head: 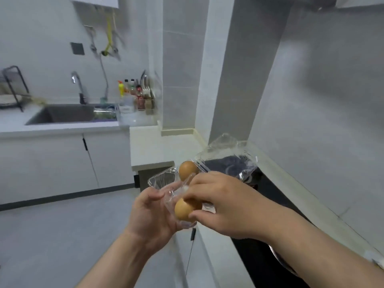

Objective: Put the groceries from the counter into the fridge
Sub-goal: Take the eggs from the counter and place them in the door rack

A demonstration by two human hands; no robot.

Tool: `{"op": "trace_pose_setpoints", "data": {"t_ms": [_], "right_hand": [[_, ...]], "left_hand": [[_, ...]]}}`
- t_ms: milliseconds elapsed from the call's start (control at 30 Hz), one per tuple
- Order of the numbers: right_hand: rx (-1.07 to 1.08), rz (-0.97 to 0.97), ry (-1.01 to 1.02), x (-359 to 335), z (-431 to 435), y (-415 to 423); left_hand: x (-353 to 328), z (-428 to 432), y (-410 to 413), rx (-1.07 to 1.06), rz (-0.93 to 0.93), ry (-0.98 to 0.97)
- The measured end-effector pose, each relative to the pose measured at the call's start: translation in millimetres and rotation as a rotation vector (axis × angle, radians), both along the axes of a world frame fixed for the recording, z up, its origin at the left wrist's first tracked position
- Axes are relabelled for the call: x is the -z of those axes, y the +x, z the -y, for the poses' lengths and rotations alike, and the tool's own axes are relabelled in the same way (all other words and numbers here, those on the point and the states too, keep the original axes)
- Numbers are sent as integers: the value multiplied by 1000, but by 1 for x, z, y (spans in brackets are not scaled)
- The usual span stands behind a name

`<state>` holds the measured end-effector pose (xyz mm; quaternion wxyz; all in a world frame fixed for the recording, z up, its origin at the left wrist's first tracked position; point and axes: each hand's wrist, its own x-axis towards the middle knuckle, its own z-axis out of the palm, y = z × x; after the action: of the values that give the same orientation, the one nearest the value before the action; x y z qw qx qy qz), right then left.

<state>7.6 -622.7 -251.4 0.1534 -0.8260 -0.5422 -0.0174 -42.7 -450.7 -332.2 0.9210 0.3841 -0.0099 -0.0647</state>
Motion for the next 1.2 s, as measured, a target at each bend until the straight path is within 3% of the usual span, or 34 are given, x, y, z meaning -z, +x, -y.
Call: {"op": "trace_pose_setpoints", "data": {"t_ms": [300,533,1033,1133,1200], "right_hand": [[-412,121,-135,-7,-49,-49],[-675,216,-53,-1,-101,-101],[-955,-245,186,-48,-212,-213],[-991,-289,237,-58,-239,-239],[-996,-310,246,-62,-258,-255]], "left_hand": [[-9,-14,-108,-374,-3,-24],[-11,-31,-192,-692,-9,-60],[-41,-106,-352,-955,202,-20],[-40,-123,-385,-1074,218,-4],[-42,-134,-403,-1039,232,-49]]}}
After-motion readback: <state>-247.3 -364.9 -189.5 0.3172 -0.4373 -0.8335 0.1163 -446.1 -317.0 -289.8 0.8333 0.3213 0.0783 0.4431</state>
